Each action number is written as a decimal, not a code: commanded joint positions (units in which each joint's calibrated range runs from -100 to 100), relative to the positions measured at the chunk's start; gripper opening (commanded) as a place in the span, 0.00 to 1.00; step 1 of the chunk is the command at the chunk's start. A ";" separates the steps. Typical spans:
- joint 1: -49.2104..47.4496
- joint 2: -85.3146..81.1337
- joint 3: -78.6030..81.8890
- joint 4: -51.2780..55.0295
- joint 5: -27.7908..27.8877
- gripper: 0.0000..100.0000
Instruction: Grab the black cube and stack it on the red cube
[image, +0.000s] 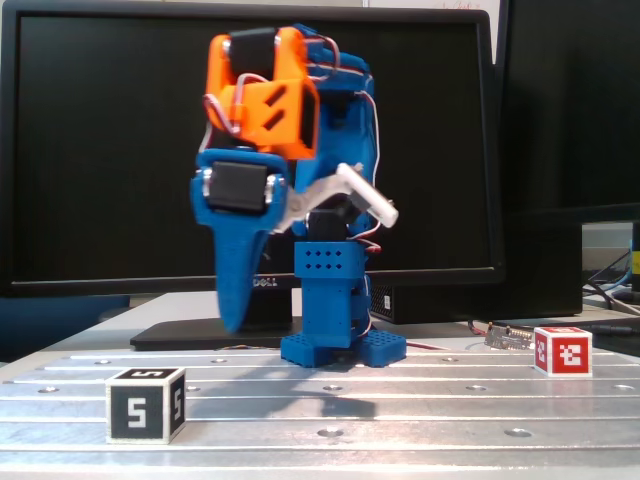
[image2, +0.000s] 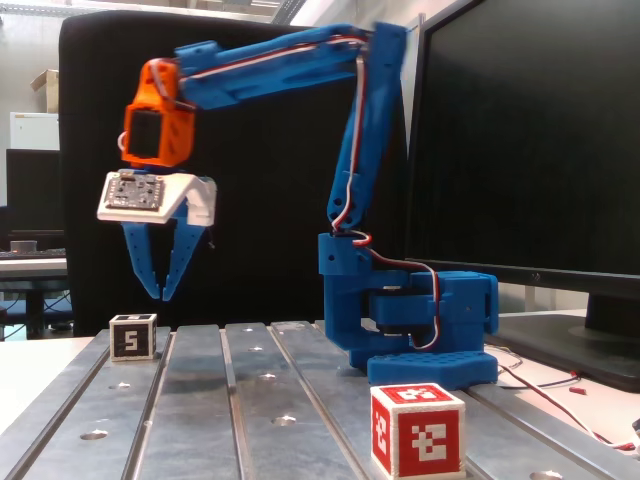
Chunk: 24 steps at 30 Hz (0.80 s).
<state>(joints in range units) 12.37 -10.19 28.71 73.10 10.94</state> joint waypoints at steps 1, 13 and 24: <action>1.99 4.68 -9.58 4.67 1.16 0.01; 6.27 21.72 -29.39 12.71 5.26 0.01; 7.53 23.39 -30.39 11.85 5.89 0.02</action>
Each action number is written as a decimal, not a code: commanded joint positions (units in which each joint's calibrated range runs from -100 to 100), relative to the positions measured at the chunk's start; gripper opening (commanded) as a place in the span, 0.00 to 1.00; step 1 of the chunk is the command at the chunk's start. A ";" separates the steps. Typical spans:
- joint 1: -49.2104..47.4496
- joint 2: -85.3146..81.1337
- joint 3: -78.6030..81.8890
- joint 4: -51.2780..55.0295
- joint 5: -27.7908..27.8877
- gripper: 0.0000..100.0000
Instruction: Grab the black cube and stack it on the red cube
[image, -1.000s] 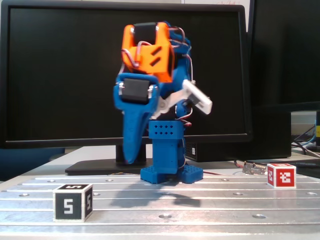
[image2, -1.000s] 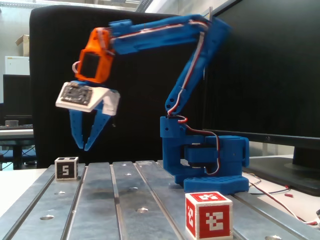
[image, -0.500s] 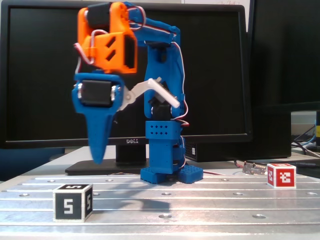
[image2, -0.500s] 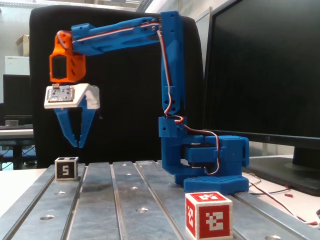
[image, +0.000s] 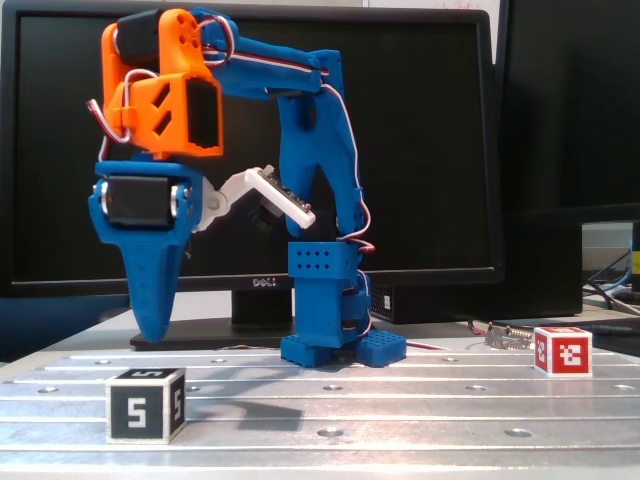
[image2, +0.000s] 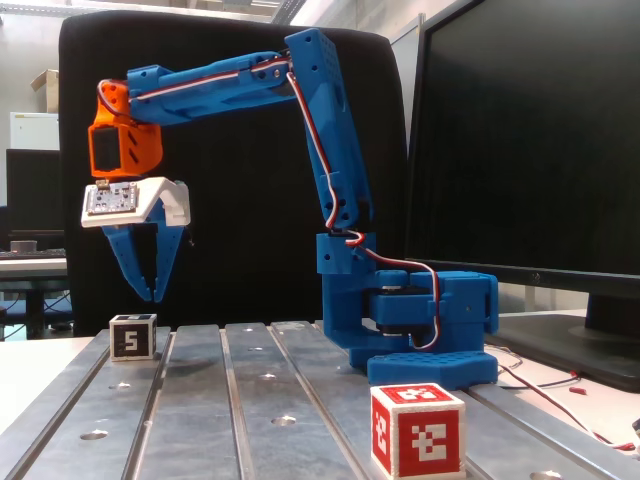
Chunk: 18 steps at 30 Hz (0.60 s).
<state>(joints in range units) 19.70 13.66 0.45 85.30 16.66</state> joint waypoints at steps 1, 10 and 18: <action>0.19 -0.46 -2.13 -0.35 0.22 0.03; -0.03 -0.29 -2.13 -0.27 0.22 0.19; 0.19 -0.12 -2.13 -0.35 0.22 0.23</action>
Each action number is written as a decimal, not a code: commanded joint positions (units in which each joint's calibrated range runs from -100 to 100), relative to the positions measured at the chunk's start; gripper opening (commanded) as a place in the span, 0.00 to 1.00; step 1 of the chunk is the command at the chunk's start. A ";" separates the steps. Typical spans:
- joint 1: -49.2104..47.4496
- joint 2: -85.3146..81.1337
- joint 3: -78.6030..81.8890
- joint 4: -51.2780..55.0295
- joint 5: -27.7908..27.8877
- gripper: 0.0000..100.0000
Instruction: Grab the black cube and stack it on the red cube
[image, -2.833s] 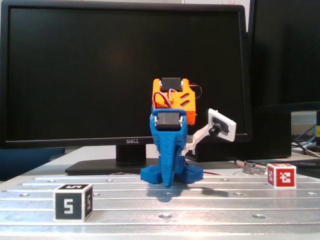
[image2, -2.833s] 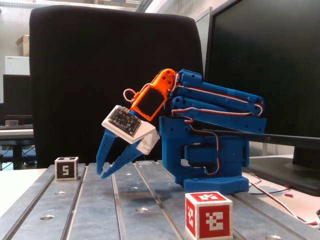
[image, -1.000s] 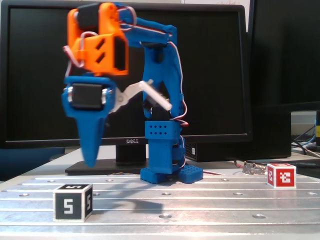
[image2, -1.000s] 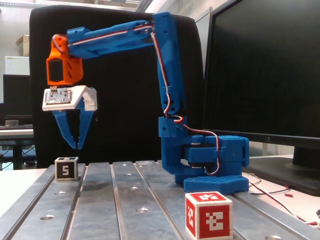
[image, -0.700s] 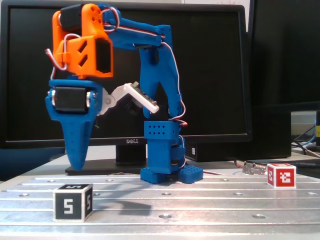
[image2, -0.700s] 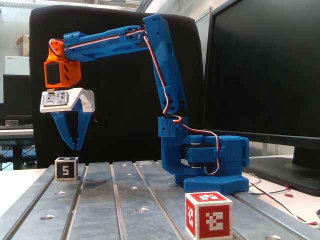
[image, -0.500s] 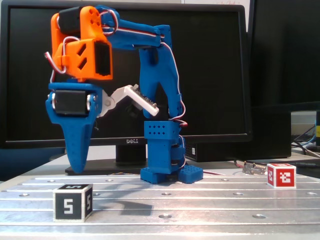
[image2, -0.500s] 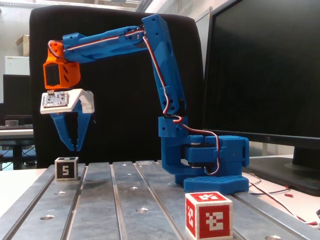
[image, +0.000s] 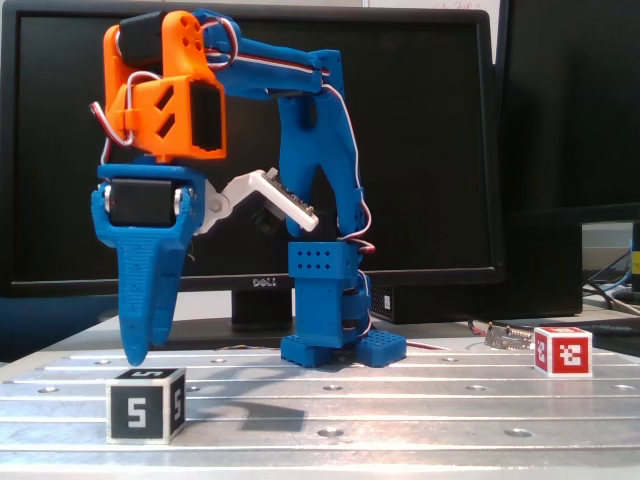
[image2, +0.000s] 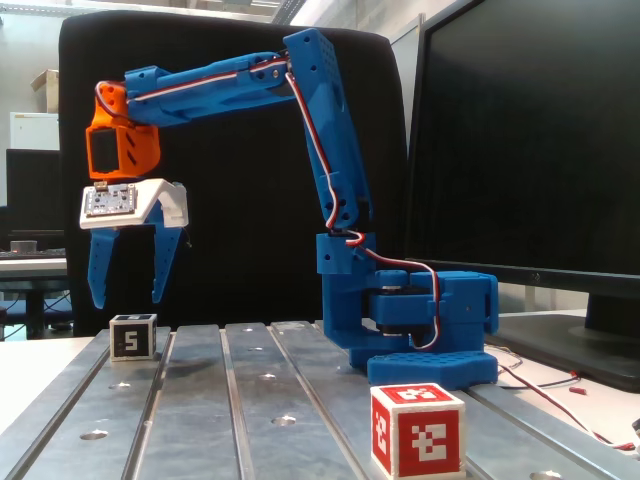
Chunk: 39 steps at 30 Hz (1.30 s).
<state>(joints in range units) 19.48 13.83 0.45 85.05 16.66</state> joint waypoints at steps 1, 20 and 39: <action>0.49 -0.21 -2.04 -0.09 0.22 0.23; 0.86 -0.21 2.76 -3.34 0.22 0.23; 0.71 -0.21 2.76 -3.34 0.22 0.29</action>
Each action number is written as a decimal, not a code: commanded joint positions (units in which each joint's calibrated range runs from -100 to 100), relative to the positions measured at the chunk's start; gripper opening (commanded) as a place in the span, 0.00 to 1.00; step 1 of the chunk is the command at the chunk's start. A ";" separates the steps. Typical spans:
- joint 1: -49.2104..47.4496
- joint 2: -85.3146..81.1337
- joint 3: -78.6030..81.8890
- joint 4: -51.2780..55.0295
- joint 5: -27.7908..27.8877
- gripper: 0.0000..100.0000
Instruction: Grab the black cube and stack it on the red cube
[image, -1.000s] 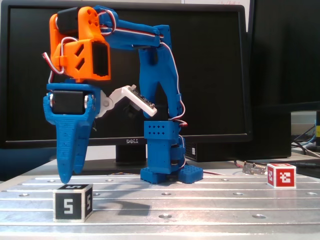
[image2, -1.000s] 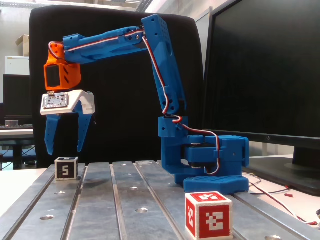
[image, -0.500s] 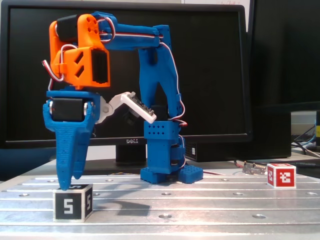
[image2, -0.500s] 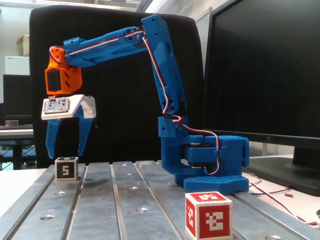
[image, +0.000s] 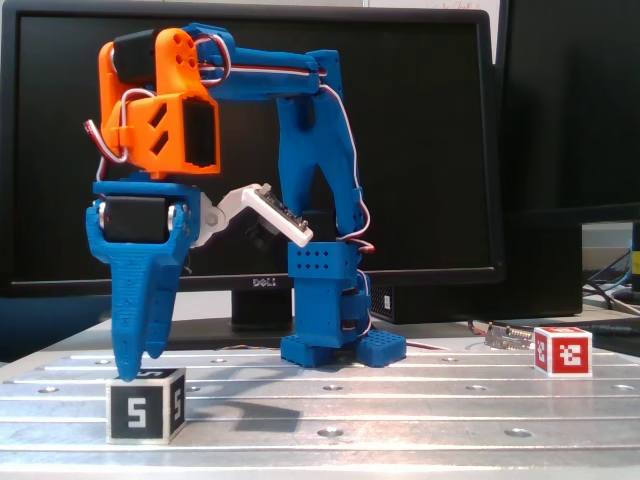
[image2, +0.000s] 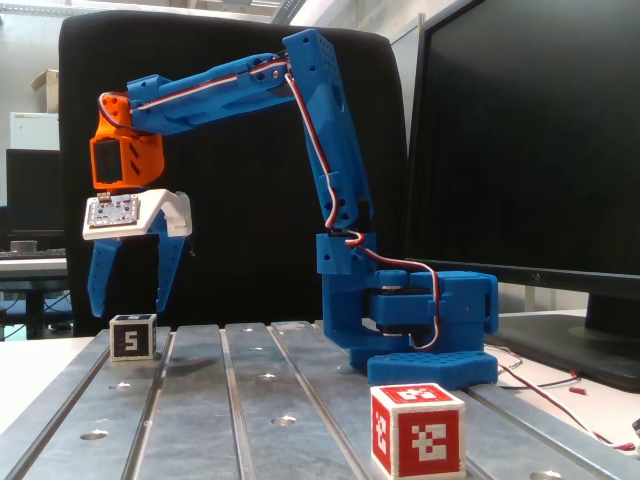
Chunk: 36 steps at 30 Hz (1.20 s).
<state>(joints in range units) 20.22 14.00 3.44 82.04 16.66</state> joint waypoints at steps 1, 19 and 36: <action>-0.03 -0.38 -0.23 -0.34 0.22 0.29; -0.10 -0.29 4.83 -4.27 0.22 0.29; -0.33 4.63 7.01 -7.86 0.22 0.29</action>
<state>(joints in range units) 20.22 18.99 11.68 74.30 16.66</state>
